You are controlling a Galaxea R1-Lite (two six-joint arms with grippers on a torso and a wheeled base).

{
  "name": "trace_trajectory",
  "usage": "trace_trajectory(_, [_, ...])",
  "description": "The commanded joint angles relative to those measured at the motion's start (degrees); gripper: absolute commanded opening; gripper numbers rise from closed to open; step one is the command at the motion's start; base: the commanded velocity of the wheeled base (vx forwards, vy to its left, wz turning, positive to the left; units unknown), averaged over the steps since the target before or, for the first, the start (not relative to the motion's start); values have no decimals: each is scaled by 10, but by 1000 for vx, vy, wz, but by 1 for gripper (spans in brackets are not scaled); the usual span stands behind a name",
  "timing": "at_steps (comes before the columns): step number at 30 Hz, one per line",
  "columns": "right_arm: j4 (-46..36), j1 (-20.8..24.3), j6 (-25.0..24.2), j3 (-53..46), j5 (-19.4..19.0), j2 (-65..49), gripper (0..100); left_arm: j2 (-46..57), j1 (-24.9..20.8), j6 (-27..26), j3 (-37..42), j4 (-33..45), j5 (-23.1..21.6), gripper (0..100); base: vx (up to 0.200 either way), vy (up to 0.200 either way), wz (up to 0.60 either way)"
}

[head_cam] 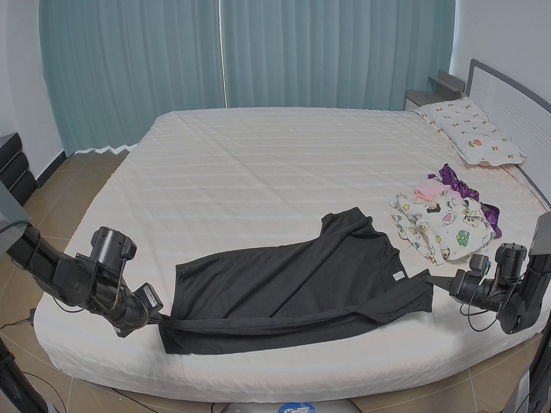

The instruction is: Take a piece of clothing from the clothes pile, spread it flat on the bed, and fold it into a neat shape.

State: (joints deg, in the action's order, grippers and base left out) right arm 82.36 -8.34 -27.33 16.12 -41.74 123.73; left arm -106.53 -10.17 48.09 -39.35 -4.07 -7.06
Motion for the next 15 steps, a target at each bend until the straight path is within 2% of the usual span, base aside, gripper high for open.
trace_trajectory(1, [1,-23,5,-13,-26,-13,0,20,0,-11,2,17,-17,0,0,0,0])
trace_trajectory(6, [1,-54,27,-21,-66,-11,0,29,0,-51,4,65,-29,0,0,0,0])
trace_trajectory(9, [1,-56,47,-36,-85,-11,0,33,0,-77,4,96,-30,0,0,0,0])
trace_trajectory(13, [0,-56,82,-48,-92,-5,0,33,0,-105,4,129,-38,0,0,0,0])
trace_trajectory(15, [0,-56,83,-49,-92,-3,0,33,0,-112,4,139,-45,0,0,0,0])
